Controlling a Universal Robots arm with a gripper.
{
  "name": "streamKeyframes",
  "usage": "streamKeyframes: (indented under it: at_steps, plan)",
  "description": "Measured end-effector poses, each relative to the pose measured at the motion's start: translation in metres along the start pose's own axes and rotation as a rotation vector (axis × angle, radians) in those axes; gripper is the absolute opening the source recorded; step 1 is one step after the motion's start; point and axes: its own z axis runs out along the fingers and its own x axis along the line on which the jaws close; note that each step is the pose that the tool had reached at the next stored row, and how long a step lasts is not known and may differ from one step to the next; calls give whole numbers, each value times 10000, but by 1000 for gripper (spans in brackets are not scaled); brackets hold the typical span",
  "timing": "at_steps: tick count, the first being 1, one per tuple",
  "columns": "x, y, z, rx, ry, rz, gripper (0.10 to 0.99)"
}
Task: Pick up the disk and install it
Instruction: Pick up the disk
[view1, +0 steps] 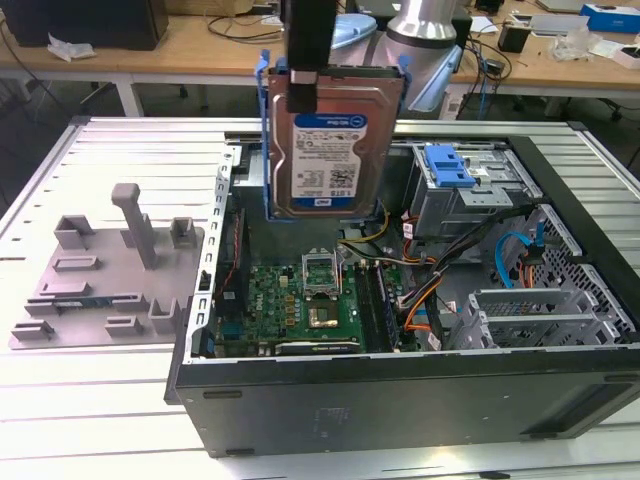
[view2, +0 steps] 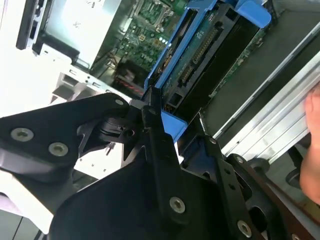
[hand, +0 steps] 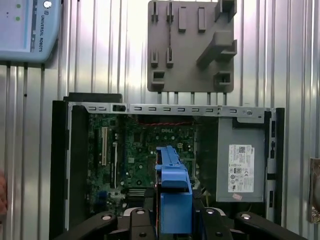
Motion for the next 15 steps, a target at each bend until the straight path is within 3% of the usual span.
streamKeyframes:
  at_steps: [2,8,15]
  plan:
    - [65,-106,-4,0,0,1,369]
    - [203,-321,-12,1,-1,2,369]
    - [349,-493,-11,0,-1,0,369]
